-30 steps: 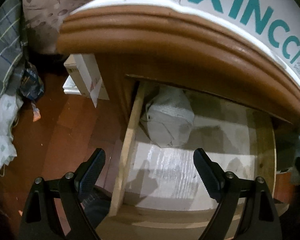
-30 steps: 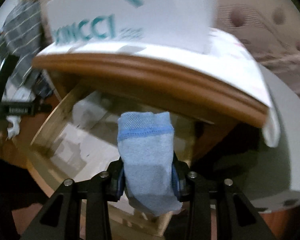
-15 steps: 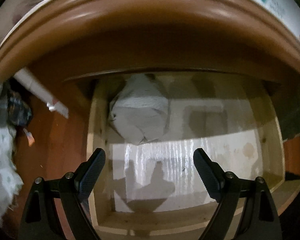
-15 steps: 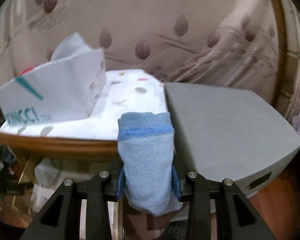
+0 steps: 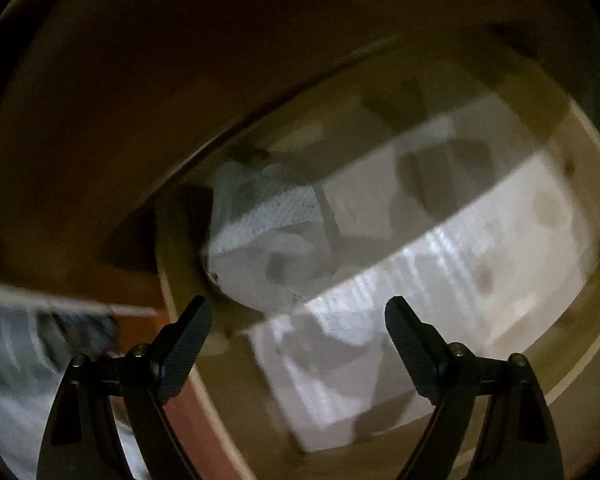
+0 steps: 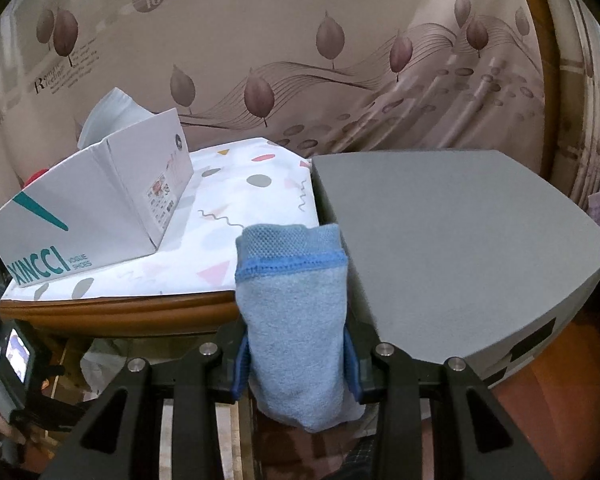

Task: Take underwear out of drawer
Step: 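Reach the left gripper into the drawer and grasp the white hexagon-patterned cloth while the right gripper holds the sock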

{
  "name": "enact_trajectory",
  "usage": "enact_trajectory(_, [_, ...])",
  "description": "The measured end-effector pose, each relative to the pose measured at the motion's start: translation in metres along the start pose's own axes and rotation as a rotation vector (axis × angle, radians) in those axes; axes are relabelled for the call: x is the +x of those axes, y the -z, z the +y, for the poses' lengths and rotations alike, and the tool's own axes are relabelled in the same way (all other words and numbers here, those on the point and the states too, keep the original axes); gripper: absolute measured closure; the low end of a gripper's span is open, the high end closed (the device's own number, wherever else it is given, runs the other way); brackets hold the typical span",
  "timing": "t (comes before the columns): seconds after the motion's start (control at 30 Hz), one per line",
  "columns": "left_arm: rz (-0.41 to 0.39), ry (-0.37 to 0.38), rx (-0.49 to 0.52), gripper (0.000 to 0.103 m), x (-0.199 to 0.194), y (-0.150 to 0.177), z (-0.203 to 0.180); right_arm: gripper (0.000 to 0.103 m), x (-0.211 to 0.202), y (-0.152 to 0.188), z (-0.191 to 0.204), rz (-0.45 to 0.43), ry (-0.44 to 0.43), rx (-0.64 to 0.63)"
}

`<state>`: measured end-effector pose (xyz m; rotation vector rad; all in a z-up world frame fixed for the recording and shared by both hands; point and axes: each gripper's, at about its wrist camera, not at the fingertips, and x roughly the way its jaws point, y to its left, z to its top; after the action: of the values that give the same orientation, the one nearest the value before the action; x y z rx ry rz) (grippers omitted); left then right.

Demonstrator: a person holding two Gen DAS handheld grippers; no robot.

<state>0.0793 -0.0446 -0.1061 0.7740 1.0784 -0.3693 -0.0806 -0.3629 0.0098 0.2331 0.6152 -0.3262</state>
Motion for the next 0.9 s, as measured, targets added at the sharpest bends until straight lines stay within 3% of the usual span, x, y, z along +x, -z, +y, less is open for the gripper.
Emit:
enact_trajectory(0.1, [-0.001,-0.059,0.133,0.018,0.004,0.003,-0.012,0.066,0.001,0.001,0.001,0.006,-0.01,0.002])
enact_trajectory(0.2, [-0.002,-0.079,0.228,0.03,0.008,0.006,-0.022,0.066,0.004,0.002,0.001,0.022,-0.026,0.013])
enact_trajectory(0.23, [-0.001,-0.073,0.237,0.038,0.009,0.006,-0.023,0.066,0.006,0.003,0.001,0.029,-0.033,0.02])
enact_trajectory(0.33, [0.021,-0.051,0.252,0.05,0.014,0.003,-0.024,0.066,0.007,0.004,0.0,0.037,-0.051,0.032])
enact_trajectory(0.43, [0.016,-0.033,0.27,0.051,0.016,-0.003,-0.027,0.066,0.006,0.004,0.0,0.031,-0.053,0.034])
enact_trajectory(0.57, [0.01,-0.062,0.312,0.051,0.024,-0.007,-0.033,0.066,0.007,0.005,0.0,0.031,-0.057,0.037])
enact_trajectory(0.9, [-0.012,-0.023,0.288,0.059,0.041,-0.014,-0.022,0.066,0.009,0.004,0.002,0.038,-0.08,0.051])
